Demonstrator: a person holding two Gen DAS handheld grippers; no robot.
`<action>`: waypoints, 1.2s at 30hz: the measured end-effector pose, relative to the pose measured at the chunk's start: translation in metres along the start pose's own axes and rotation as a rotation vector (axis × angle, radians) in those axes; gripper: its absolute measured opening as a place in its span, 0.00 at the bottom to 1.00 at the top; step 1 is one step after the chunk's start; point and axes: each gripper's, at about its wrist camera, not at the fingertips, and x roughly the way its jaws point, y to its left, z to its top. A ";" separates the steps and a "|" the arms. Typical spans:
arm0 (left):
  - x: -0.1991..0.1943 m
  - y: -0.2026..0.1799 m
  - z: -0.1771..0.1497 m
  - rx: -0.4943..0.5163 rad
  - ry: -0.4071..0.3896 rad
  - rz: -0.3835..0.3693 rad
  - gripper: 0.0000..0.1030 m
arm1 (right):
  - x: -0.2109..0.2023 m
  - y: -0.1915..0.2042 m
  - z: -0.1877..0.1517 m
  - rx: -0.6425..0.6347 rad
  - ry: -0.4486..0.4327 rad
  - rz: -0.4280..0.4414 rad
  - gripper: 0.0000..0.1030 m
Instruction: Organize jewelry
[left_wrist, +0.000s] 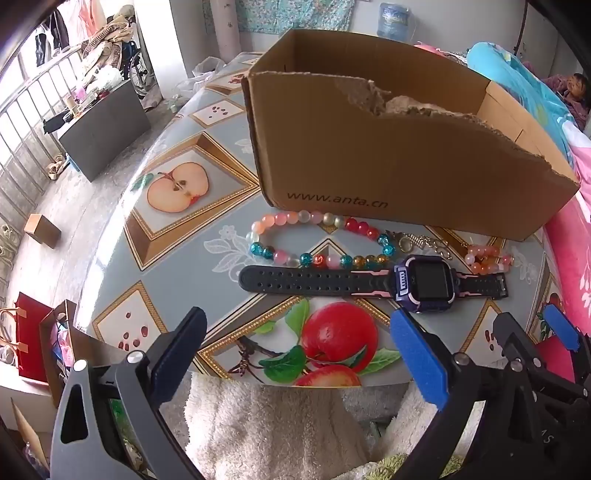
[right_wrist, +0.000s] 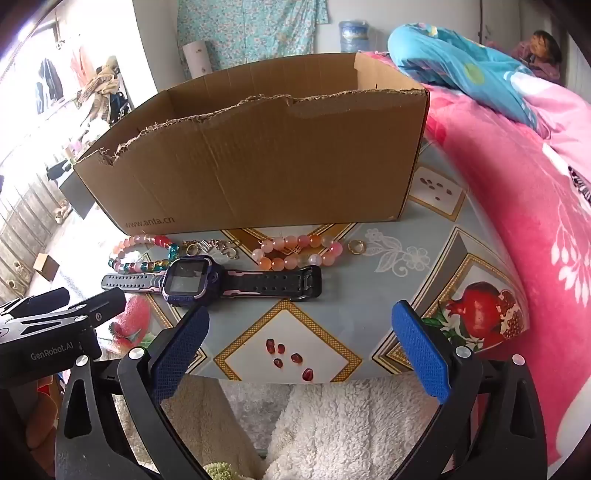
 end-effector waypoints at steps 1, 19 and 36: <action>0.000 0.000 0.000 0.000 -0.001 -0.001 0.95 | 0.000 0.000 0.000 -0.001 0.000 0.000 0.92; -0.008 0.001 -0.002 0.002 -0.005 0.000 0.95 | -0.002 0.004 0.002 0.001 -0.004 -0.001 0.92; -0.007 0.001 -0.001 0.000 -0.007 -0.002 0.95 | -0.009 0.009 0.003 0.000 -0.012 -0.002 0.92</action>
